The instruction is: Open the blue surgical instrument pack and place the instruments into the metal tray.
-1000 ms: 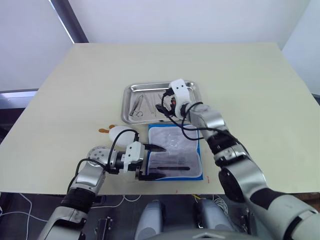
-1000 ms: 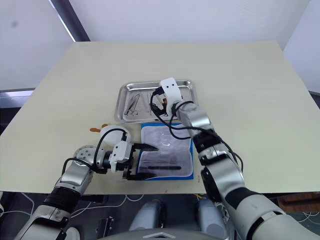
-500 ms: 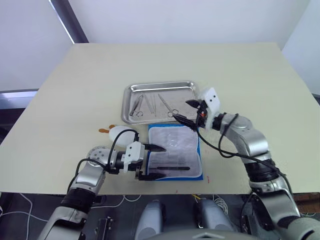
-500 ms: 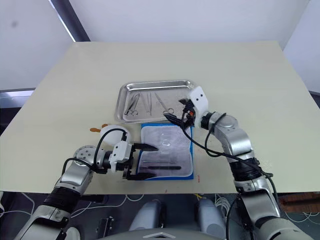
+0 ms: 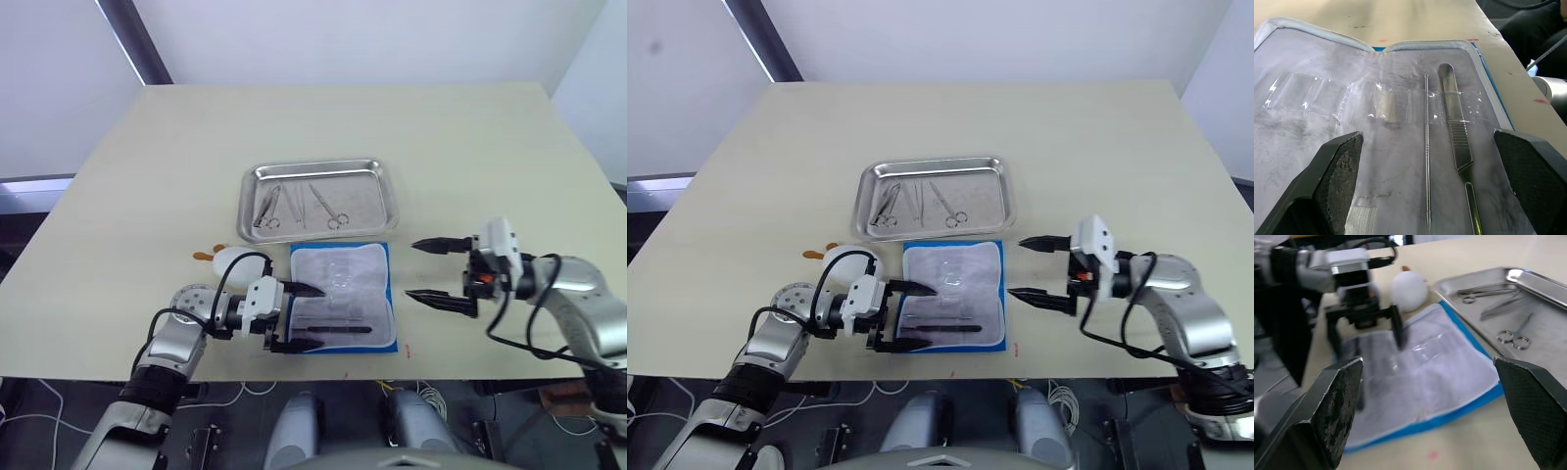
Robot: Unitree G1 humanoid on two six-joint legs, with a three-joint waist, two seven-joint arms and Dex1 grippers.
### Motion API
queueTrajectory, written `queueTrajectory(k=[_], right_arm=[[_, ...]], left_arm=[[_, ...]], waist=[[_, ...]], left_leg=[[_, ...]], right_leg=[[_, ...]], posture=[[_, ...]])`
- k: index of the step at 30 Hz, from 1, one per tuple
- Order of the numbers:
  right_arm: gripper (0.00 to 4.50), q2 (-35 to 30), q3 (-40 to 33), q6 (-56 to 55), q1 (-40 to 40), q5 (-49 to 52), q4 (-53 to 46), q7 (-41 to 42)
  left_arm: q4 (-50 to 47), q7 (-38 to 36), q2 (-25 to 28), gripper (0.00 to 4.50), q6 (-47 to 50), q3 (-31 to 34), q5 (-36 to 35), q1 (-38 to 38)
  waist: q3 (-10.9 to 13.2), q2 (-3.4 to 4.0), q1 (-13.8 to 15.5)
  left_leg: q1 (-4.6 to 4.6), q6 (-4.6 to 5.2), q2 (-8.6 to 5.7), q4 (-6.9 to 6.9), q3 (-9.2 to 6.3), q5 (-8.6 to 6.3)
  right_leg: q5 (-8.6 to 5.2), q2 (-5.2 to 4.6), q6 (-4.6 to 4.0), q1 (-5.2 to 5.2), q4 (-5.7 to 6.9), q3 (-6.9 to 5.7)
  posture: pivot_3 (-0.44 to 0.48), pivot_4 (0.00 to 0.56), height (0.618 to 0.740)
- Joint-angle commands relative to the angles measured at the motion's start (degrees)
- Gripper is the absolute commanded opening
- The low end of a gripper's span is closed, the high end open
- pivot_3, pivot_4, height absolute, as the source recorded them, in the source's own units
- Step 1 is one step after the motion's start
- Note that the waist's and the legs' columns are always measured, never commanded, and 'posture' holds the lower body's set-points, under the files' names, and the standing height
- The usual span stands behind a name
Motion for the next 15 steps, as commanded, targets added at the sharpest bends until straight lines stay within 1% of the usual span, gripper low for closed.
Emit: queueTrajectory(k=[1,7,12,15], right_arm=[[4.47,-3.6,-3.7,-2.4,-0.7,3.6,-0.1,5.9],[4.47,-9.6,-7.5,-3.4,-1.0,5.9,1.5,11.4],[4.47,-12.1,-9.0,-3.5,-0.1,6.6,1.7,13.3],[4.47,-12.3,-8.8,-3.6,0.3,6.7,1.1,13.3]], left_arm=[[3.0,-0.3,0.8,4.50,2.4,-2.4,3.4,2.2],[3.2,-0.6,1.2,4.50,2.5,-2.3,3.2,2.0],[3.6,-1.0,1.3,4.50,2.4,-2.2,3.2,1.7],[3.8,-1.2,1.3,4.50,2.4,-2.2,3.2,1.6]], waist=[[0.0,0.00,0.0],[0.0,-0.01,0.1],[0.0,-0.02,0.1],[0.0,-0.02,0.1]], left_leg=[[0.00,0.00,0.00,0.00,0.00,0.00],[0.01,0.00,0.00,-0.01,0.03,0.00],[0.04,0.00,0.01,-0.01,0.04,0.00],[0.04,0.00,0.01,-0.01,0.05,0.00]], right_leg=[[0.00,0.00,0.00,0.00,0.00,0.00],[0.00,0.00,0.00,0.01,-0.01,0.02],[0.00,0.02,0.00,0.01,0.00,0.05],[0.00,0.01,0.00,0.01,0.00,0.06]], posture=[[0.000,0.150,0.740],[0.000,0.150,0.740],[0.000,0.150,0.740],[0.000,0.150,0.740]])
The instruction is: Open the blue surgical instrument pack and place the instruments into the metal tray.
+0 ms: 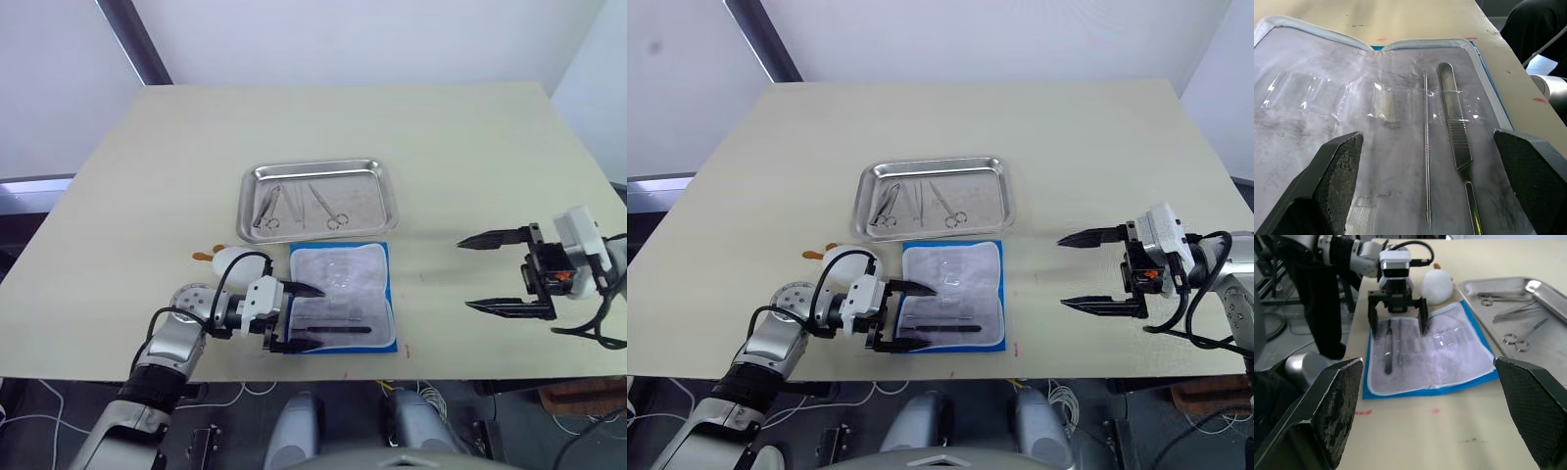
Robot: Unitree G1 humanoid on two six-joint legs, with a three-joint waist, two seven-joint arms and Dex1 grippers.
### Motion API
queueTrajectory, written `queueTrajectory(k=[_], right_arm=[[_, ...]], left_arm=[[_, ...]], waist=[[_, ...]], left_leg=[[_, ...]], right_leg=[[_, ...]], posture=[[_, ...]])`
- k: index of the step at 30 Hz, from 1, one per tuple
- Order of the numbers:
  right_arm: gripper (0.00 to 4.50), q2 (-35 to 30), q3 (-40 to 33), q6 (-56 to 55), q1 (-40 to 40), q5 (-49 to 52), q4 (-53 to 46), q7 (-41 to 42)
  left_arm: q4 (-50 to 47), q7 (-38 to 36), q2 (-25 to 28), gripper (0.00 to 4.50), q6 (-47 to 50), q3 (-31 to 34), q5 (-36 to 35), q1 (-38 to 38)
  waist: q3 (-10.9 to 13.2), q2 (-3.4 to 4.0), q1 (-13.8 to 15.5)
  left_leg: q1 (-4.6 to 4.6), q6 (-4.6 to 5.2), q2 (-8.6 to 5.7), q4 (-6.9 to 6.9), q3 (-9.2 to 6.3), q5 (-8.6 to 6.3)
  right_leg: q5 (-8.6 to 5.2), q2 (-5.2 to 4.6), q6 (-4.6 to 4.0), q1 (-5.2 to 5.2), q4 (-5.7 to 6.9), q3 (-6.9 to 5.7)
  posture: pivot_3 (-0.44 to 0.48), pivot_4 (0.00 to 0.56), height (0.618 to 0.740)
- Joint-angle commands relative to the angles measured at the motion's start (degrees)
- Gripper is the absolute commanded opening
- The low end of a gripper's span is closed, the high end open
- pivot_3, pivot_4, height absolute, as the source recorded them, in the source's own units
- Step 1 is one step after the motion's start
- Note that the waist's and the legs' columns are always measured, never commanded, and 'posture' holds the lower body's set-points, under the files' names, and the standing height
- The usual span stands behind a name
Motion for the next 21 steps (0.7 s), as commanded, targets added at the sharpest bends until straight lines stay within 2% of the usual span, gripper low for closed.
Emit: queueTrajectory(k=[1,11,21], right_arm=[[4.47,-0.6,-1.6,-1.0,0.3,1.1,-1.5,0.2],[4.47,7.7,11.7,-2.4,0.9,-10.2,-6.4,-12.4],[4.47,18.3,26.1,-3.2,-2.1,-24.4,-3.0,-24.6]], left_arm=[[3.7,-0.4,1.0,4.50,2.2,-2.0,3.2,1.9],[4.1,-0.7,1.0,4.50,2.2,-2.2,3.4,1.3],[3.5,-1.0,1.2,4.50,3.0,-2.5,3.3,1.0]], waist=[[0.0,0.00,0.0],[0.0,-0.01,0.0],[0.0,-0.04,0.0]], left_leg=[[0.00,0.00,0.00,0.00,0.00,0.00],[0.01,0.00,0.00,-0.01,0.03,0.00],[0.05,0.00,0.02,-0.01,0.01,0.00]], right_leg=[[0.00,0.00,0.00,0.00,0.00,0.00],[0.00,0.01,0.01,0.00,0.01,0.04],[0.00,0.05,0.00,-0.01,0.03,0.03]], posture=[[0.000,0.150,0.740],[0.000,0.150,0.740],[0.000,0.150,0.740]])
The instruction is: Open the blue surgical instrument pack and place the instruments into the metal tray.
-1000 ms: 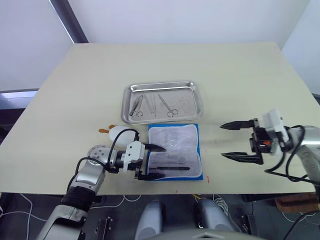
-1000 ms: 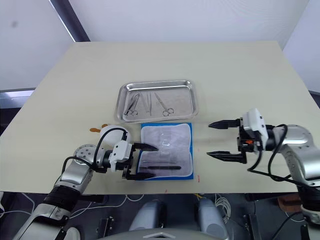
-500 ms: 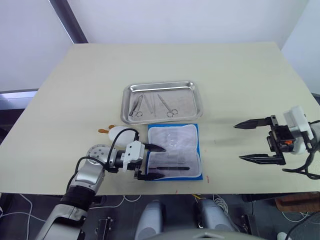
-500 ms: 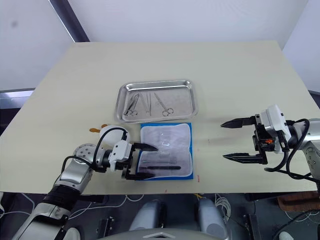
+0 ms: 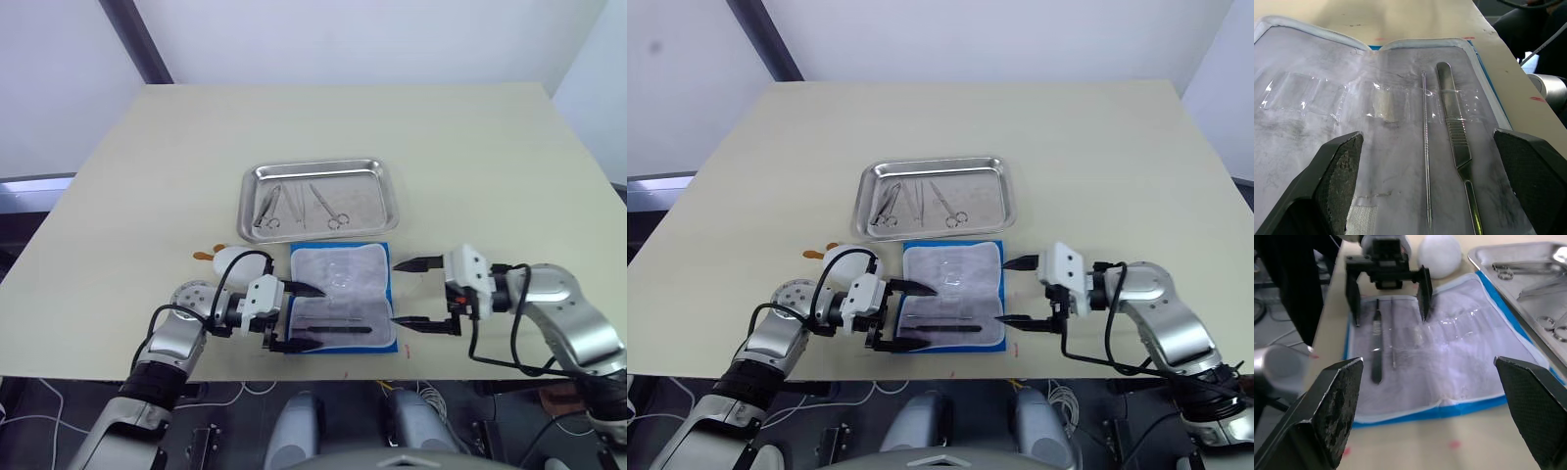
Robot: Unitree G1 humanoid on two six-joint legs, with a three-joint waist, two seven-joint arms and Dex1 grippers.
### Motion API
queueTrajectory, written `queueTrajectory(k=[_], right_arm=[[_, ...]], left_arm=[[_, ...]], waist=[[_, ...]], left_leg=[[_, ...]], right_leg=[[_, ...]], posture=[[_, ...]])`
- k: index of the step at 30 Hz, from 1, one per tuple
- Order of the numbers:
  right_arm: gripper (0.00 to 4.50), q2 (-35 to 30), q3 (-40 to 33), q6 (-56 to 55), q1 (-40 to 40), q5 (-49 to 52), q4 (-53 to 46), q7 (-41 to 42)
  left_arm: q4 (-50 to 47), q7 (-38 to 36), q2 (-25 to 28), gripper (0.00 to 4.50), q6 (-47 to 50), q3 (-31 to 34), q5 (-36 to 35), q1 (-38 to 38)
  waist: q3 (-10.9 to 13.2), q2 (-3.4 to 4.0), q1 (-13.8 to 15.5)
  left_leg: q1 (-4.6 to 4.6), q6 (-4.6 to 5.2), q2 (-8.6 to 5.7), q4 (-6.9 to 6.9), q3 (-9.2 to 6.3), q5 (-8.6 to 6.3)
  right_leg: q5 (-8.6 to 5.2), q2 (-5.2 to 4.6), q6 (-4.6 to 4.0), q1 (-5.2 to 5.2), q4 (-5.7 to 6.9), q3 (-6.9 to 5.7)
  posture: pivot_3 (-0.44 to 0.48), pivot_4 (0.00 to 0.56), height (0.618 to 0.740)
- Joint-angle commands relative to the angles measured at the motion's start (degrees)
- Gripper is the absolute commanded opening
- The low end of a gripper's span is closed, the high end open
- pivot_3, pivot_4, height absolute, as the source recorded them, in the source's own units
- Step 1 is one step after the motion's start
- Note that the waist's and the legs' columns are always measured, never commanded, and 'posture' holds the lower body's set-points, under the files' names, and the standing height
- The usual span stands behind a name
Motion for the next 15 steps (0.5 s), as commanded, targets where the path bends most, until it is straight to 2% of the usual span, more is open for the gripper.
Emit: queueTrajectory(k=[1,6,15], right_arm=[[4.47,3.8,5.2,-1.7,-2.0,-5.7,1.7,-4.9],[4.47,7.7,9.5,-1.0,-5.1,-10.7,6.1,-8.3],[4.47,7.7,13.0,-2.5,-6.0,-13.9,9.6,-7.0]], left_arm=[[2.9,-0.5,0.9,4.50,2.9,-2.4,3.3,1.8],[2.0,-0.5,1.1,4.50,3.6,-2.3,3.1,2.0],[1.0,-0.1,1.2,4.50,4.3,-2.3,3.1,2.6]], waist=[[0.0,0.01,0.0],[0.0,-0.04,0.0],[0.0,-0.06,0.0]], left_leg=[[0.00,0.00,0.00,0.00,0.00,0.00],[0.02,0.00,-0.01,0.00,0.05,0.00],[0.06,0.00,0.00,0.00,0.04,0.00]], right_leg=[[0.00,0.00,0.00,0.00,0.01,0.00],[0.01,-0.01,-0.01,0.00,0.00,0.04],[0.03,0.00,-0.05,0.01,0.02,0.04]], posture=[[0.000,0.150,0.740],[0.000,0.150,0.740],[0.000,0.150,0.740]])
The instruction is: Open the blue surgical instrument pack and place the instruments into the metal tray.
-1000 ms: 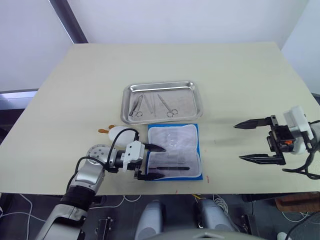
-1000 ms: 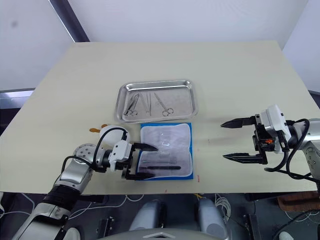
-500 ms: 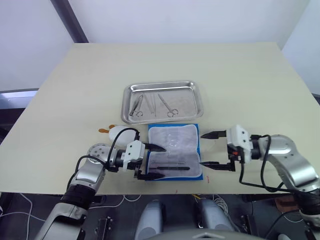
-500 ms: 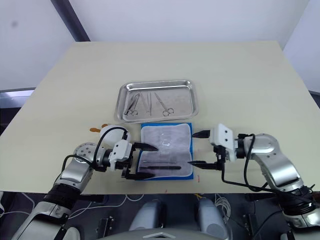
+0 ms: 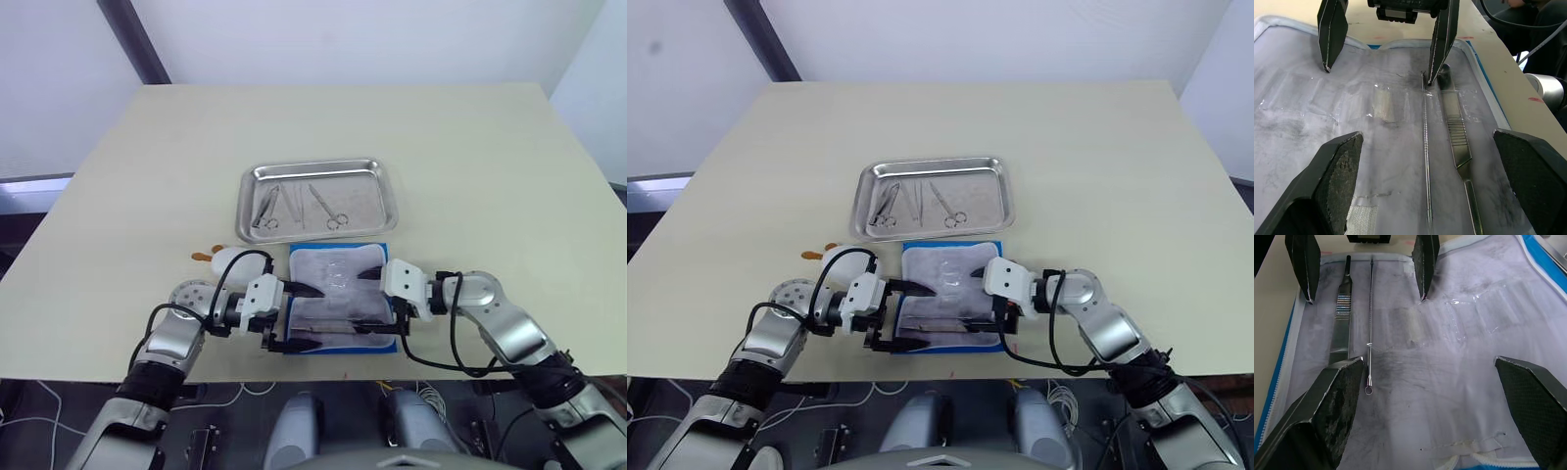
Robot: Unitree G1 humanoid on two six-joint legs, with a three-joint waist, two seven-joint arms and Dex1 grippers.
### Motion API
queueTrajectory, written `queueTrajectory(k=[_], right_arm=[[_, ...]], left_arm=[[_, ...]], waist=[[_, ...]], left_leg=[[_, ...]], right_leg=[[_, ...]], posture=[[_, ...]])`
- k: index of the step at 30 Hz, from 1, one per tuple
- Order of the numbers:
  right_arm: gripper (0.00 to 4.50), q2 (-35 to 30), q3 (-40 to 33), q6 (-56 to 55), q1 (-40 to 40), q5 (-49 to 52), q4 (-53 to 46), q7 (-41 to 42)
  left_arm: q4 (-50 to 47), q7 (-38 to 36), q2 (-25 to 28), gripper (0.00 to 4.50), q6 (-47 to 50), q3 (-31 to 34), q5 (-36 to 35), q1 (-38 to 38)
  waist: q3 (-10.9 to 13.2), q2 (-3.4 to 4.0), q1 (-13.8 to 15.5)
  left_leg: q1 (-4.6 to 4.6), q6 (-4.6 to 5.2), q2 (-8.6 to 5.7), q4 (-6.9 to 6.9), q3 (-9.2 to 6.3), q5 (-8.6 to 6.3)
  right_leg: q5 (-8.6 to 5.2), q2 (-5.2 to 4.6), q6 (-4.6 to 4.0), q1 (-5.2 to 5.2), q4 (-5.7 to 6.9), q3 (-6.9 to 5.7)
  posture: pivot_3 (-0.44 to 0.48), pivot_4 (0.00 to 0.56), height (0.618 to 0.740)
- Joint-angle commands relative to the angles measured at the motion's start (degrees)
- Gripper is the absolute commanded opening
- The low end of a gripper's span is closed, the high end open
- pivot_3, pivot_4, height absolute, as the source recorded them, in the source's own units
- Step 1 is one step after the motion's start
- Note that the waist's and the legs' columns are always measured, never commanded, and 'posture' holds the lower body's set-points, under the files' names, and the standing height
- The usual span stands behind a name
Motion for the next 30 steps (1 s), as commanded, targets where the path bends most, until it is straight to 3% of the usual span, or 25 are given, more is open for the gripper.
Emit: queueTrajectory(k=[1,10,19,21,30], right_arm=[[4.47,-0.4,0.8,-0.8,0.1,-0.4,0.7,1.3],[4.47,-0.2,1.8,-0.7,-0.4,-1.2,3.2,2.3],[0.54,-1.0,3.2,-1.9,0.7,-1.8,4.8,4.5],[0.05,-1.0,3.4,-2.3,0.4,-1.9,5.1,4.9],[0.05,-0.7,3.5,-3.9,0.3,-0.6,4.0,6.5]], left_arm=[[2.2,0.0,0.8,4.50,2.3,-2.2,3.1,2.4],[2.4,-0.1,0.8,4.50,2.2,-2.3,3.1,2.4],[3.4,0.1,0.8,4.50,1.4,-1.9,3.2,2.2],[3.7,0.0,1.0,4.50,1.0,-1.8,3.3,2.4],[4.3,0.0,1.0,4.50,0.3,-1.8,3.4,2.5]], waist=[[0.0,0.00,0.0],[0.0,-0.02,0.0],[-0.1,-0.04,-0.1],[-0.1,-0.04,-0.1],[-0.1,-0.07,-0.1]], left_leg=[[0.02,0.00,0.00,0.00,0.00,0.00],[0.04,0.00,0.00,0.00,0.01,0.00],[0.24,0.00,0.00,-0.06,0.02,0.00],[0.25,0.00,0.00,-0.06,0.02,0.00],[0.27,0.00,0.01,-0.07,0.03,0.00]], right_leg=[[-0.02,0.00,0.03,0.01,0.00,0.00],[0.00,0.00,0.00,0.02,0.00,0.01],[-0.03,0.01,0.02,0.21,0.00,0.02],[-0.03,0.01,0.03,0.22,0.00,0.03],[-0.03,0.02,0.03,0.23,0.01,0.04]], posture=[[0.000,0.150,0.740],[0.000,0.150,0.740],[0.000,0.150,0.740],[0.000,0.150,0.740],[0.000,0.150,0.740]])
